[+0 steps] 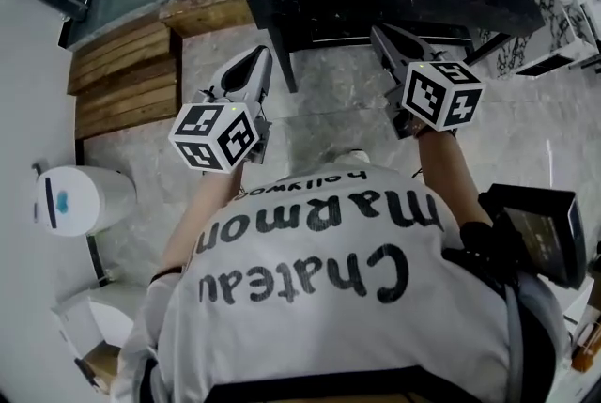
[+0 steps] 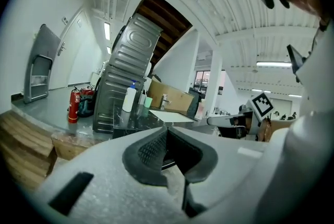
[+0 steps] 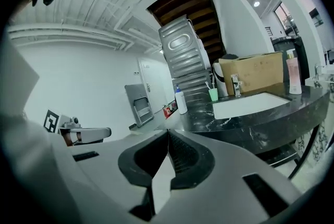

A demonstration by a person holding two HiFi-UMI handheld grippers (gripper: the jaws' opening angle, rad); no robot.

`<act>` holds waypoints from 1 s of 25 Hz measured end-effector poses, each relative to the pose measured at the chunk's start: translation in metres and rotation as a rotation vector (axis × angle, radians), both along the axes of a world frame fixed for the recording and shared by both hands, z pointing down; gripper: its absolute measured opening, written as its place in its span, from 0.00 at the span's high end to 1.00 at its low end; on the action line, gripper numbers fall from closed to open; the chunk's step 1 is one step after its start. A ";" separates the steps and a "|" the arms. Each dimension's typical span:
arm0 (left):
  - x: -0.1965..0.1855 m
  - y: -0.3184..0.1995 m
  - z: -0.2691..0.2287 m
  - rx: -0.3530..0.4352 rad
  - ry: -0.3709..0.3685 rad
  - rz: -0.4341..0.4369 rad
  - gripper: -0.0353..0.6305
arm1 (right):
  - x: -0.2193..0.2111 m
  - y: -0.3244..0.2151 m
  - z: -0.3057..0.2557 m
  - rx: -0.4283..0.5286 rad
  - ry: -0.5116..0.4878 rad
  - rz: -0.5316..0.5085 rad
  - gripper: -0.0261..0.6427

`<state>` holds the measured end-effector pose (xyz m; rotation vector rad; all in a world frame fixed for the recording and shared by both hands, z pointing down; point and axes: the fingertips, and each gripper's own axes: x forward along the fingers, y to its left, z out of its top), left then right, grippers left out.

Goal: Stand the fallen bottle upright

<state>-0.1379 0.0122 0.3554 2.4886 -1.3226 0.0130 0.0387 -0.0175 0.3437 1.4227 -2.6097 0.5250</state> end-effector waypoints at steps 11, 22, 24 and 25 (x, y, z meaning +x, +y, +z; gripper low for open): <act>-0.024 0.042 0.006 -0.005 0.002 0.087 0.93 | -0.012 0.058 0.012 -0.020 -0.008 0.123 0.94; -0.048 0.058 0.020 -0.031 0.003 0.114 0.93 | -0.032 0.081 0.026 -0.048 -0.023 0.157 0.94; -0.048 0.059 0.019 -0.026 0.010 0.118 0.93 | -0.032 0.082 0.026 -0.051 -0.019 0.161 0.94; -0.048 0.059 0.018 -0.022 0.013 0.120 0.93 | -0.032 0.082 0.026 -0.051 -0.016 0.162 0.94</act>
